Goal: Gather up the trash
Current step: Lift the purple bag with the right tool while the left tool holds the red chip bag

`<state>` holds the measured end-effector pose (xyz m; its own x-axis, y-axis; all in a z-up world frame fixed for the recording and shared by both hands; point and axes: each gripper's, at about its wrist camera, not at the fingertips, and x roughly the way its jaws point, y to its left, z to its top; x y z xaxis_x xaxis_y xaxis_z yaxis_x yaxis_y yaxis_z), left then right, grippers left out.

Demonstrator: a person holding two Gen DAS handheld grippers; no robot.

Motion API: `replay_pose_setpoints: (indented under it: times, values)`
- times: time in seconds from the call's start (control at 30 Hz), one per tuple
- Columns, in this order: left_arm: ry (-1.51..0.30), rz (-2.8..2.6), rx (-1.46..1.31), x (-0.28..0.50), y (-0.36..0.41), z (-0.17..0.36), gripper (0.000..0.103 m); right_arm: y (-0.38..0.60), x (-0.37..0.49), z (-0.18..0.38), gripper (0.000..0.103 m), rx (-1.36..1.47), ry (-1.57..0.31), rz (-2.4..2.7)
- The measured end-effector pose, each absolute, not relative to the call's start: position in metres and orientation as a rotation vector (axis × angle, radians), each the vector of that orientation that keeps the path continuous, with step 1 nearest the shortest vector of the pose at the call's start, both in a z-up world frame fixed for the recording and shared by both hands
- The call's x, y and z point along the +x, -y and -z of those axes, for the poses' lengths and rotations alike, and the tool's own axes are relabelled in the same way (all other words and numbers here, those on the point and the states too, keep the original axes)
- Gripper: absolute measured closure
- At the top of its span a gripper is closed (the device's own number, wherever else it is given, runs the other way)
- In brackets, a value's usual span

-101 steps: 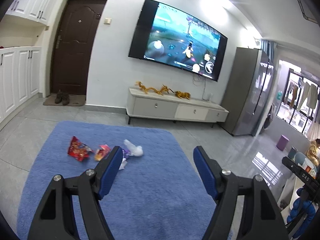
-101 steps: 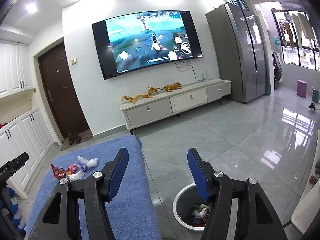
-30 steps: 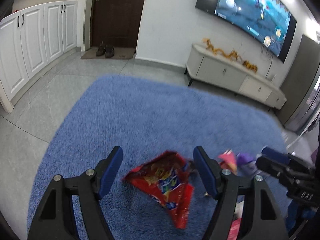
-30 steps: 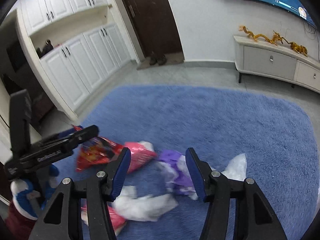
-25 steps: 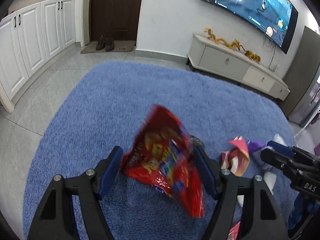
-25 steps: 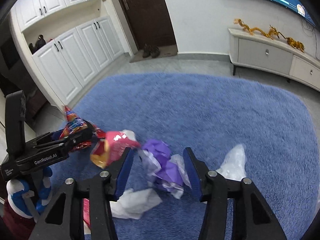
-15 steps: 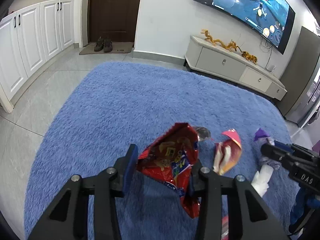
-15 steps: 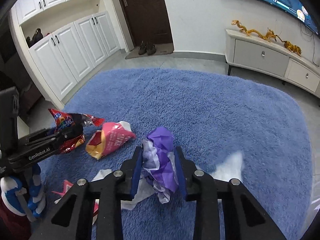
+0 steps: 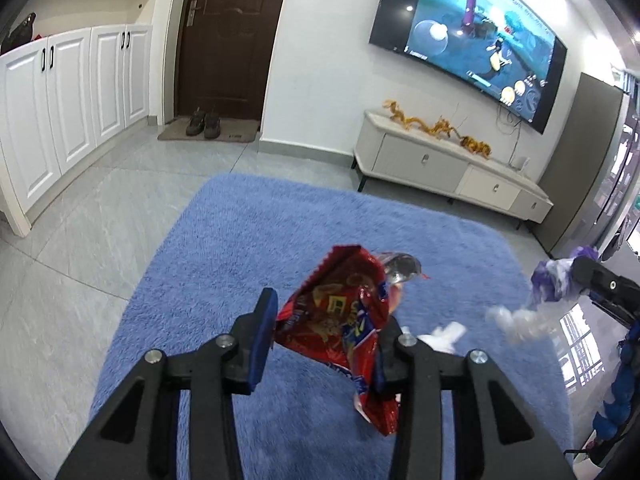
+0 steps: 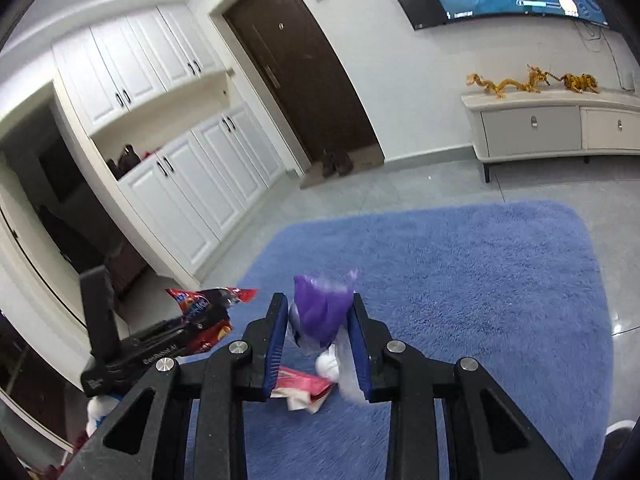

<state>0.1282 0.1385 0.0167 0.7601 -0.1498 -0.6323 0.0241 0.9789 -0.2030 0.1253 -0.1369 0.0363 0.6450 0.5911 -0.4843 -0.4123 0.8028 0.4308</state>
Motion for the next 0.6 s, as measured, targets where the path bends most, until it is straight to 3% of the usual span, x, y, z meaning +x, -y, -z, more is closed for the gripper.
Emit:
replay_pose_setpoints:
  times: [0.3,0.6]
  values:
    - [-0.653,0.158,-0.184,0.081,-0.122,-0.048,0.065,0.153,0.072,-0.04,0.075,0.34,-0.688,-0.579]
    - [-0.666,0.206,-0.175,0.057,-0.105,-0.046,0.065,0.177,0.044,0.029,0.075,0.467,-0.886,-0.528]
